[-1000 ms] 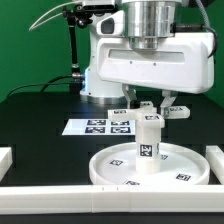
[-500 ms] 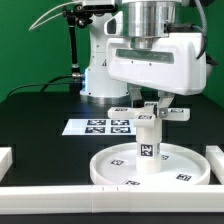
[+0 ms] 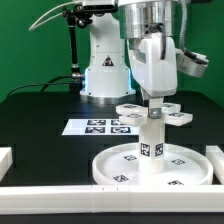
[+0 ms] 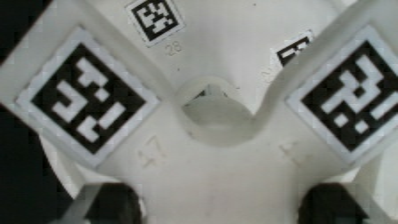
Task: Assemble round table
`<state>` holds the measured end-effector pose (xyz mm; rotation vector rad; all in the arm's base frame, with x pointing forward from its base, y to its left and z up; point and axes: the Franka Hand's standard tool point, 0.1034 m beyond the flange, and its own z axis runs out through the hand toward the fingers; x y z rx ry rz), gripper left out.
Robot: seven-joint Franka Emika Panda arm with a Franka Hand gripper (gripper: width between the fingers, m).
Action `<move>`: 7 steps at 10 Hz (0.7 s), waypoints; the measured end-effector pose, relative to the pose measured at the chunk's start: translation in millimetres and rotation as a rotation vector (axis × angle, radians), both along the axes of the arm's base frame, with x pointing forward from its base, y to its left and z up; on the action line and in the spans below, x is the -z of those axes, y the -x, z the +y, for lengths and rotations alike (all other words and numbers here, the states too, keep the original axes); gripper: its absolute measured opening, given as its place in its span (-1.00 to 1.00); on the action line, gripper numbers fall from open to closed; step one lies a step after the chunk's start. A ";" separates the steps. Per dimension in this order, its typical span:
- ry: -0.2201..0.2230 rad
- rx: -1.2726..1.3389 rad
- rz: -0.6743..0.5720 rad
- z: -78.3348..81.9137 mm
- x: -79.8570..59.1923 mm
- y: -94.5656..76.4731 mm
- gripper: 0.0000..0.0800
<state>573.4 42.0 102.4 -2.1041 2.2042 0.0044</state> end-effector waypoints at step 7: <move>-0.065 0.409 0.001 3.8 0.0 -0.7 0.11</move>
Offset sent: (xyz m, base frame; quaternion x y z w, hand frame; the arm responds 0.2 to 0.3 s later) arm -0.0104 -0.0042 -0.0046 0.0632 -0.0425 0.2560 0.9637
